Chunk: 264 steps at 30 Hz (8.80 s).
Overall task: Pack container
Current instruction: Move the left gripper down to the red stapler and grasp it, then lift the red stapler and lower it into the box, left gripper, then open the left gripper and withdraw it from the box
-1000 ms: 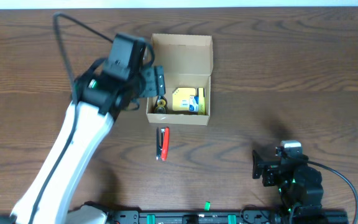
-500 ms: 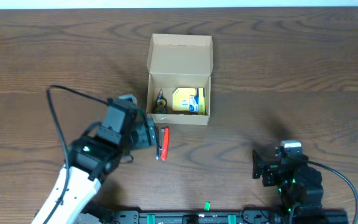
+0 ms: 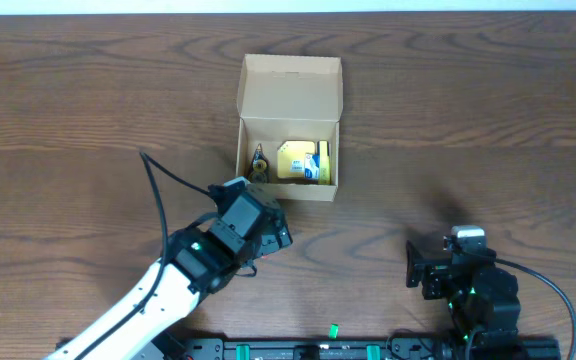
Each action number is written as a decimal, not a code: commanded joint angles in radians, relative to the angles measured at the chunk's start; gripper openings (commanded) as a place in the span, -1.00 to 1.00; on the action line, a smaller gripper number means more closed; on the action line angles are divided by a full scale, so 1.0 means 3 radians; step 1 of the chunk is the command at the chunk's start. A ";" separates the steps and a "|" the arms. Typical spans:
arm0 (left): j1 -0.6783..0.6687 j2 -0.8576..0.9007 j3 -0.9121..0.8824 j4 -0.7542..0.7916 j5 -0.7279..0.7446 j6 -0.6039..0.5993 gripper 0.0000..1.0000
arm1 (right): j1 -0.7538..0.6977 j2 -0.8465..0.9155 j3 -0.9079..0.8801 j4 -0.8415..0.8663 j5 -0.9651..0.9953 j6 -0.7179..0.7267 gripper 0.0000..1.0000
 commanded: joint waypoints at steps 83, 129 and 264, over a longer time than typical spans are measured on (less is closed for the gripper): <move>-0.0069 0.1143 -0.0028 0.0360 -0.0005 -0.0636 -0.88 | 0.0022 -0.0022 -0.0039 -0.0014 -0.0013 -0.0051 0.98; 0.0783 0.2196 0.2576 -0.1221 0.0270 0.1876 -0.88 | 0.0022 -0.0022 -0.0039 -0.0014 -0.0013 -0.0051 0.98; 0.0837 0.0008 0.2829 -0.2162 -0.1470 0.1684 0.91 | 0.0022 0.0379 0.0651 0.0233 -0.0253 0.0215 0.99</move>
